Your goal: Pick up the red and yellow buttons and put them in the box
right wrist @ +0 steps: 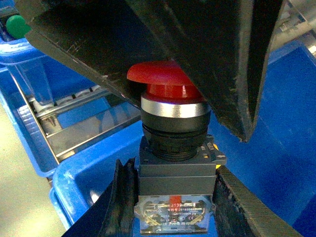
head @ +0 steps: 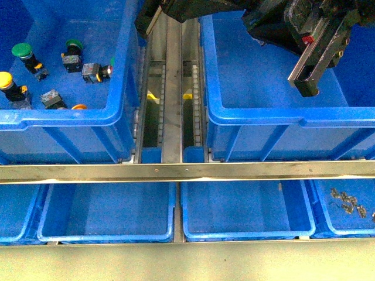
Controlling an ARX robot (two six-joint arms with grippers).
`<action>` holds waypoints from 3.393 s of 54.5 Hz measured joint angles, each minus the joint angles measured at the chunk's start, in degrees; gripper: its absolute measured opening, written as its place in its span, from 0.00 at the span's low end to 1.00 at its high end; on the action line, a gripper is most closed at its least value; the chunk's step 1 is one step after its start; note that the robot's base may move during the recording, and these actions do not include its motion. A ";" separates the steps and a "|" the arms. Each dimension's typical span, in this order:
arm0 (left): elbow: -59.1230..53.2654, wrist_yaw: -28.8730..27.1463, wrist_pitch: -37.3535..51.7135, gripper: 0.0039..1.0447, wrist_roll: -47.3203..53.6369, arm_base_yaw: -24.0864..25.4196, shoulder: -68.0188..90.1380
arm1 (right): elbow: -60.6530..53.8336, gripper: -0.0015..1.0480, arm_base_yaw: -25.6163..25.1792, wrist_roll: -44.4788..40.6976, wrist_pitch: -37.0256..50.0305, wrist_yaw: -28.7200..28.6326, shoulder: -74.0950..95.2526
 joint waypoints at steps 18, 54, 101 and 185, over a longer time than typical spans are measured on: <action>1.27 -3.54 1.27 0.72 2.78 1.25 0.00 | -0.44 0.32 0.28 0.22 -0.28 0.17 0.00; -21.20 2.38 1.33 0.93 21.29 21.90 -24.79 | -4.70 0.32 -8.52 4.04 1.42 2.19 -3.72; -58.21 -32.46 33.97 0.54 52.76 26.38 -51.52 | -13.44 0.32 -16.20 27.34 8.07 12.61 -15.10; -74.66 -32.59 8.44 0.02 54.82 26.23 -95.84 | -15.72 0.32 -14.27 30.45 10.29 13.68 -15.76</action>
